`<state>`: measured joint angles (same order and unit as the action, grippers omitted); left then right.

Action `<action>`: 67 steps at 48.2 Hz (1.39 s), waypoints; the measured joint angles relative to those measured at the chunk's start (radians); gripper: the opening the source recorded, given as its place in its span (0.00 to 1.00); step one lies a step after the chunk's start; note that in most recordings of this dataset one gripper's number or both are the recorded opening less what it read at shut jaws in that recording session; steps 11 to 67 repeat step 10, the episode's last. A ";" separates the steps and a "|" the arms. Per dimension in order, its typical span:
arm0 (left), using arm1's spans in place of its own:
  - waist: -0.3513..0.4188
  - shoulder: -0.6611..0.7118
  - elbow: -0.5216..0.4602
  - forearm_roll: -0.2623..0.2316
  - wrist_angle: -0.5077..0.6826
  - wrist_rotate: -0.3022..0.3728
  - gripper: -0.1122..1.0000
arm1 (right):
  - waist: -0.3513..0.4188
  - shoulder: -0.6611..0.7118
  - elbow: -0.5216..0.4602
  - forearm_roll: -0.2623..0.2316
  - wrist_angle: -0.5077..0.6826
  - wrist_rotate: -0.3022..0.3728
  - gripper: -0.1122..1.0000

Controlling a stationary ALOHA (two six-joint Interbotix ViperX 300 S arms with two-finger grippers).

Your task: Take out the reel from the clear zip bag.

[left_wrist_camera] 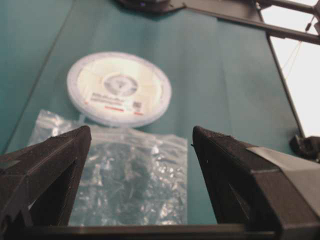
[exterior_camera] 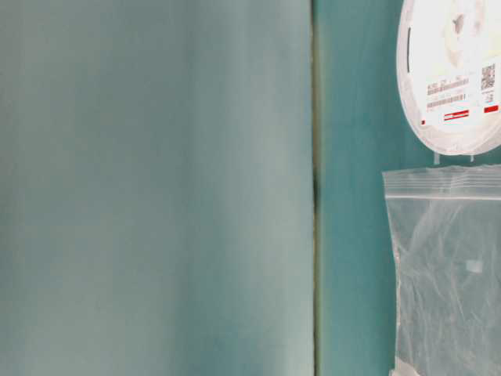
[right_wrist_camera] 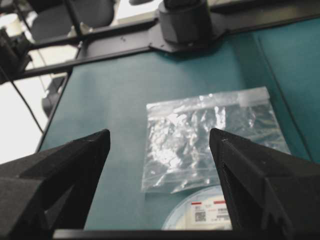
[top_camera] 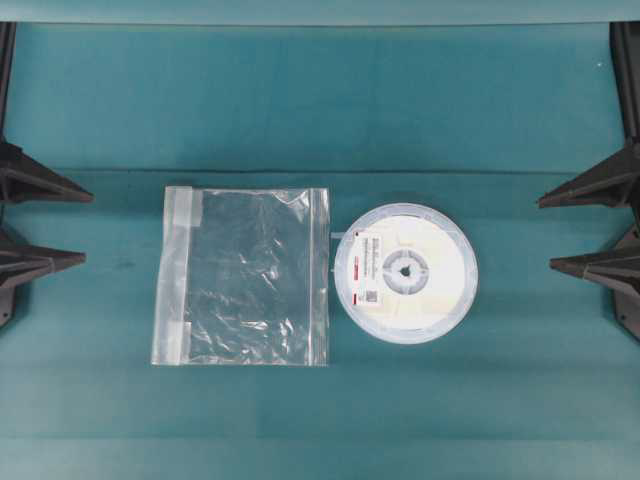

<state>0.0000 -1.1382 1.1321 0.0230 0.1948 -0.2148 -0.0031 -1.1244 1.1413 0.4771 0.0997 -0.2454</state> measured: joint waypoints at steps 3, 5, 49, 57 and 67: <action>0.000 0.002 0.000 0.000 0.000 0.000 0.90 | 0.000 0.000 0.000 0.000 0.000 0.000 0.93; 0.000 0.002 0.000 0.000 0.000 0.000 0.90 | 0.000 0.000 0.000 0.000 0.000 0.000 0.93; -0.002 0.002 0.000 0.000 -0.003 0.000 0.90 | 0.000 0.000 0.000 0.000 0.000 0.000 0.93; -0.002 0.002 0.000 0.000 -0.003 0.000 0.90 | 0.000 0.000 0.000 0.000 0.000 0.000 0.93; -0.002 0.002 0.000 0.000 -0.003 0.000 0.90 | 0.000 0.000 0.000 0.000 0.000 0.000 0.93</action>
